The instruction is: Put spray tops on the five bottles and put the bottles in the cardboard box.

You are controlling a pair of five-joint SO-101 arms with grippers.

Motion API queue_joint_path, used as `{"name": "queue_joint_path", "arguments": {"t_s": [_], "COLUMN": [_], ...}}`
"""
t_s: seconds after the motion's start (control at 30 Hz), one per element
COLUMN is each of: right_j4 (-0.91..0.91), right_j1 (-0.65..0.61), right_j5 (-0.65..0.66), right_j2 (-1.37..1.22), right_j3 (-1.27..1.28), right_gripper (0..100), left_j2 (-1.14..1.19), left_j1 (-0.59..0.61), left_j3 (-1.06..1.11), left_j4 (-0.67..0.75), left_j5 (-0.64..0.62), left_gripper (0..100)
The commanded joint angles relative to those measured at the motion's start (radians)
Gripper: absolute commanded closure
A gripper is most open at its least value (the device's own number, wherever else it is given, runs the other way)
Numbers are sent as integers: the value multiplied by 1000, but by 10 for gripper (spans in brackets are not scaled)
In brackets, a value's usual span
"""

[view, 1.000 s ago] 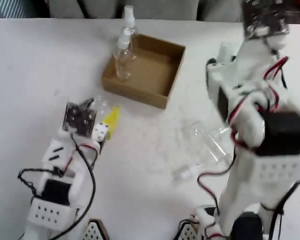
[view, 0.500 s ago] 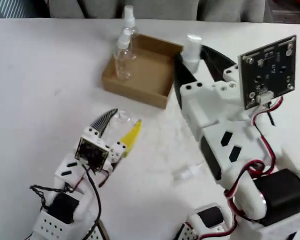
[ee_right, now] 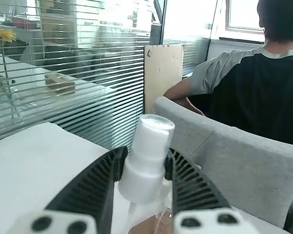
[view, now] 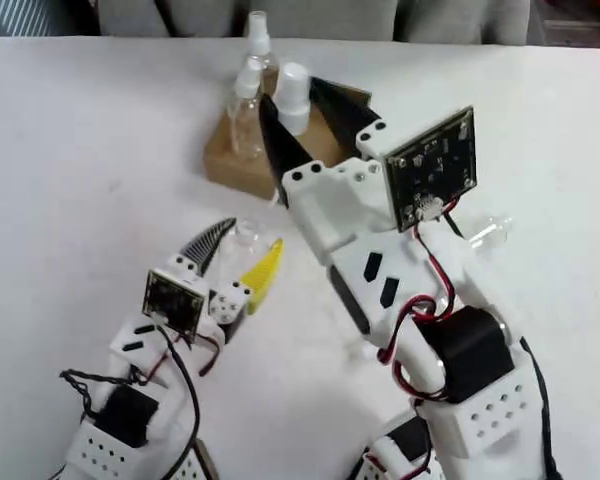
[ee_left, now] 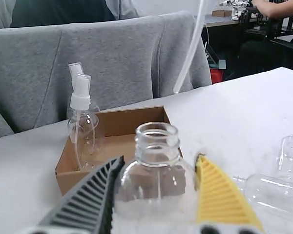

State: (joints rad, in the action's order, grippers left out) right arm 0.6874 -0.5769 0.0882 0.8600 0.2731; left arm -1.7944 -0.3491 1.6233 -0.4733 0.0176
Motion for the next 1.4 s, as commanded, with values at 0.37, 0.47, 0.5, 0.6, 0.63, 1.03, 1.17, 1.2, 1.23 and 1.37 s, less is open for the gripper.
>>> {"name": "queue_joint_path", "arguments": {"t_s": [0.37, 0.47, 0.5, 0.6, 0.63, 1.03, 1.17, 1.2, 1.23, 1.37], "right_j4": [-7, 22, 24, 12, -4, -140, -140, -140, -140, -140], "right_j1": [-82, -110, -110, -108, -108, -87, -87, -87, -87, -87], "right_j5": [-12, -12, -12, -12, -12, -12, -12, -12, -12, -12], "right_j2": [102, 120, 120, 111, 111, 105, 107, 107, 108, 116], "right_j3": [46, 46, 49, 81, 95, 227, 256, 267, 281, 348], "right_gripper": [983, 983, 983, 983, 983, 983, 983, 983, 983, 983], "left_j2": [-2, -2, -2, -2, -2, -2, -2, -2, -2, -2], "left_j1": [-2, -2, -2, -2, -2, -2, -2, -2, -2, -2], "left_j3": [49, 49, 49, 51, 51, 51, 51, 51, 51, 51], "left_j4": [2, 2, 2, 2, 2, 2, 2, 2, 2, 2], "left_j5": [-14, -14, -14, -14, -14, -14, -14, -14, -14, -14], "left_gripper": [947, 947, 947, 947, 947, 947, 947, 947, 947, 947]}}
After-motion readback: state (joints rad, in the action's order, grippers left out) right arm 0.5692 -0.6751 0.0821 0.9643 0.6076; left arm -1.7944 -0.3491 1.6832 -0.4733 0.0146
